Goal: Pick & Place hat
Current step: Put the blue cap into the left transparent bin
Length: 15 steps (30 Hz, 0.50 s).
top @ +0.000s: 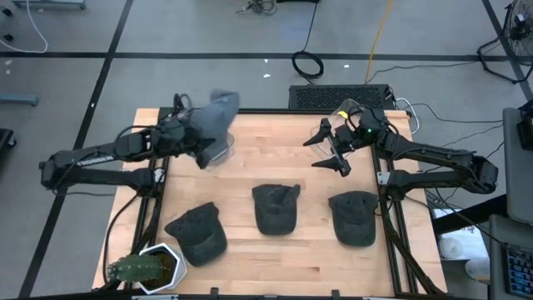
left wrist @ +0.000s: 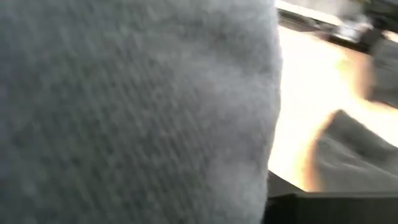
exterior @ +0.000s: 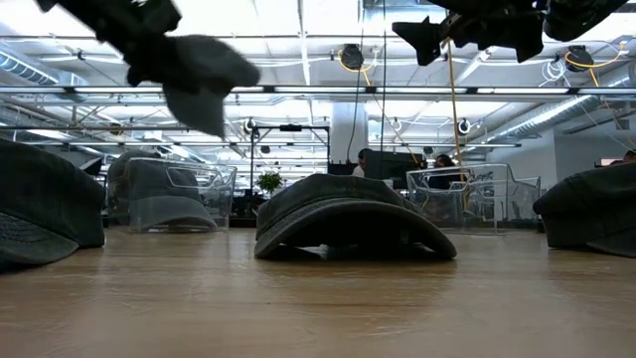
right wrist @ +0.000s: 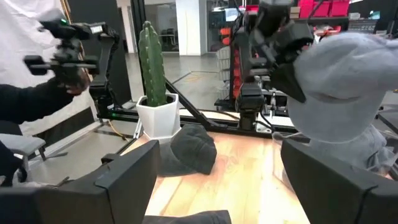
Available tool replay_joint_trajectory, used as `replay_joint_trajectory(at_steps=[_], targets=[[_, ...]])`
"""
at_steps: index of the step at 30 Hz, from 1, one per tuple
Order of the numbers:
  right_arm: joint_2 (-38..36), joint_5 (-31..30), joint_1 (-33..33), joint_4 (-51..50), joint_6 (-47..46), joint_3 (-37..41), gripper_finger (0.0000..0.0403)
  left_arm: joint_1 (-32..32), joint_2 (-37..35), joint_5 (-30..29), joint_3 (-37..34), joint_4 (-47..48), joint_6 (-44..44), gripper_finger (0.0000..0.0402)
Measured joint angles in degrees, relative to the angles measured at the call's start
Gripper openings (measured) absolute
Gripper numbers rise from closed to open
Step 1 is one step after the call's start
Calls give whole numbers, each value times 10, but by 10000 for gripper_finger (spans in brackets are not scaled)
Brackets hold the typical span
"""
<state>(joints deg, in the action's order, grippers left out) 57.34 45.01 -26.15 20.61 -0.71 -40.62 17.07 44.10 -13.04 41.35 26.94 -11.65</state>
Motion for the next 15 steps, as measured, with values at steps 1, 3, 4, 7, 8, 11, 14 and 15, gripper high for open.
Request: replay_joint_trajectory(at_steps=[1,3,4,7,8,11,14,15], targets=[[0,0,0,1,0,0,324,16,-23,1,-18,-5,-4,9],[0,0,0,5,0,0,324,51,-66,29,-60,-26,-7,9],[0,0,0,6,0,0,324,69,-86,53,-82,-45,-7,9],[0,0,0,7,3,0,324,119,-134,146,-146,-123,-2,9],[0,0,0,8,3,0,324,133,-143,172,-165,-145,4,9],[0,0,0,12,3,0,324,170,-150,221,-216,-174,7,9],[0,0,0,12,-1,0,325,193,-148,241,-254,-171,-8,9],[0,0,0,12,-3,0,325,197,-149,245,-263,-172,-9,9]])
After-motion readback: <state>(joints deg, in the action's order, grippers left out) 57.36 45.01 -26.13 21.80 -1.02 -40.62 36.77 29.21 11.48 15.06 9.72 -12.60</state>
